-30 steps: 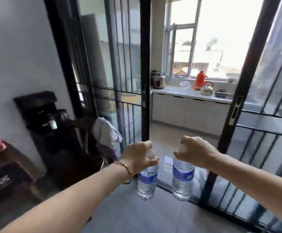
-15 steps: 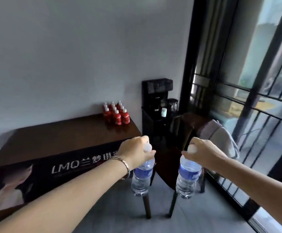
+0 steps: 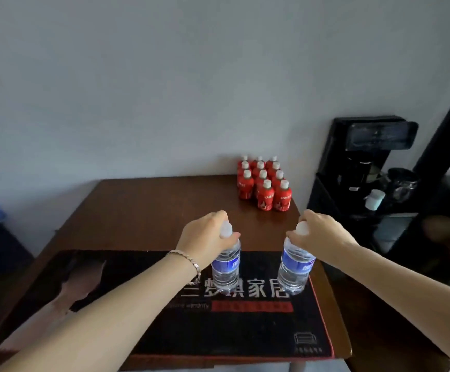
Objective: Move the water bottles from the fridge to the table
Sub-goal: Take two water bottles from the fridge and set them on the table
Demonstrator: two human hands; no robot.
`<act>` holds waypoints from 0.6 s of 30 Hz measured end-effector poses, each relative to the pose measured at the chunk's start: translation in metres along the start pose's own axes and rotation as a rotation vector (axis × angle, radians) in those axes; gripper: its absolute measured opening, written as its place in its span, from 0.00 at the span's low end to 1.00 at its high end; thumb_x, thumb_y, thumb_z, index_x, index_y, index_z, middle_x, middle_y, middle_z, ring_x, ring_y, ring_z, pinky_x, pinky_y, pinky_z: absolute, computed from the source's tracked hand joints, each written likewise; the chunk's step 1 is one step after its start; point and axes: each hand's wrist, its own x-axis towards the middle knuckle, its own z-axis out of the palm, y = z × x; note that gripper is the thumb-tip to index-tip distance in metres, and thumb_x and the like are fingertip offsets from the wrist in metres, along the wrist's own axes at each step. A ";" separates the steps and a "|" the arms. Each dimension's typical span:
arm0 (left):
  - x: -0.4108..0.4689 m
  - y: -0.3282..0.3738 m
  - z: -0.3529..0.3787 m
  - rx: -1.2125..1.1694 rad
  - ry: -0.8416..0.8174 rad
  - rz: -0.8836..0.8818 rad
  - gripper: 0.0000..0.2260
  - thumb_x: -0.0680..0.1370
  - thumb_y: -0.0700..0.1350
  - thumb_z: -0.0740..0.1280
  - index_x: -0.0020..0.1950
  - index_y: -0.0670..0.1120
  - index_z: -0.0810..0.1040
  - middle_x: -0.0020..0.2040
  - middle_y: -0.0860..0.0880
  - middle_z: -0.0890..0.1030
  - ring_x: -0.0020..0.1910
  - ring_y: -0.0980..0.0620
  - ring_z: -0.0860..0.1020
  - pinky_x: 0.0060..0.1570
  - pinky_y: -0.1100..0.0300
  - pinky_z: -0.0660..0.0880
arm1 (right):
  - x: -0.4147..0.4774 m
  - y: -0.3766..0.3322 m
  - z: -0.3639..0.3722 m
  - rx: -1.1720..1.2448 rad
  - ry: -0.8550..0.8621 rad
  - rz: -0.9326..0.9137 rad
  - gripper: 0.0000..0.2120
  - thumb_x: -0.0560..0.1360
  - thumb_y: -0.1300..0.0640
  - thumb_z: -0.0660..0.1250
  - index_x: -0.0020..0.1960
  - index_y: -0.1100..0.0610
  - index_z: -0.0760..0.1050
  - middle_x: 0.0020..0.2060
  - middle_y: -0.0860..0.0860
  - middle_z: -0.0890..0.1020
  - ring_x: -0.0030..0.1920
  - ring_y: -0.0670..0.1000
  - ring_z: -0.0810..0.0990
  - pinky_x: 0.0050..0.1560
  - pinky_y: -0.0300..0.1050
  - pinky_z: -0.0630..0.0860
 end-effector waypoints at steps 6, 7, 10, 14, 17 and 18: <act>0.091 -0.071 0.014 -0.002 -0.023 0.002 0.14 0.76 0.56 0.65 0.43 0.47 0.65 0.42 0.51 0.74 0.44 0.46 0.79 0.40 0.55 0.74 | 0.108 -0.035 0.039 0.043 -0.013 0.053 0.15 0.72 0.46 0.66 0.49 0.57 0.71 0.36 0.48 0.74 0.36 0.49 0.75 0.35 0.41 0.72; 0.106 -0.080 0.016 -0.006 -0.042 0.018 0.14 0.76 0.56 0.65 0.43 0.47 0.65 0.42 0.51 0.73 0.45 0.46 0.79 0.40 0.56 0.73 | 0.123 -0.040 0.046 0.051 -0.018 0.072 0.15 0.72 0.46 0.66 0.49 0.57 0.72 0.35 0.48 0.74 0.37 0.49 0.75 0.36 0.42 0.73; 0.152 -0.100 0.024 0.022 -0.080 0.078 0.15 0.76 0.57 0.64 0.44 0.48 0.64 0.42 0.52 0.73 0.42 0.49 0.77 0.38 0.59 0.71 | 0.166 -0.053 0.062 0.069 -0.023 0.119 0.14 0.72 0.47 0.66 0.49 0.57 0.72 0.35 0.46 0.73 0.39 0.50 0.77 0.40 0.44 0.76; 0.204 -0.116 0.038 -0.008 -0.116 0.065 0.15 0.75 0.57 0.65 0.50 0.46 0.71 0.47 0.50 0.79 0.44 0.50 0.78 0.41 0.58 0.75 | 0.214 -0.061 0.077 0.056 -0.021 0.148 0.12 0.74 0.48 0.65 0.49 0.57 0.70 0.33 0.46 0.72 0.35 0.46 0.72 0.32 0.37 0.69; 0.236 -0.122 0.051 -0.060 -0.156 0.057 0.14 0.74 0.57 0.66 0.48 0.47 0.70 0.49 0.49 0.80 0.47 0.49 0.79 0.42 0.58 0.75 | 0.242 -0.059 0.085 0.027 -0.012 0.160 0.13 0.74 0.49 0.65 0.51 0.57 0.70 0.32 0.45 0.71 0.32 0.44 0.70 0.29 0.34 0.65; 0.245 -0.122 0.057 -0.071 -0.167 0.071 0.14 0.75 0.56 0.66 0.46 0.48 0.67 0.49 0.49 0.80 0.47 0.49 0.79 0.40 0.60 0.73 | 0.251 -0.056 0.087 0.026 -0.007 0.171 0.13 0.74 0.49 0.65 0.50 0.57 0.69 0.33 0.46 0.72 0.33 0.45 0.72 0.30 0.35 0.65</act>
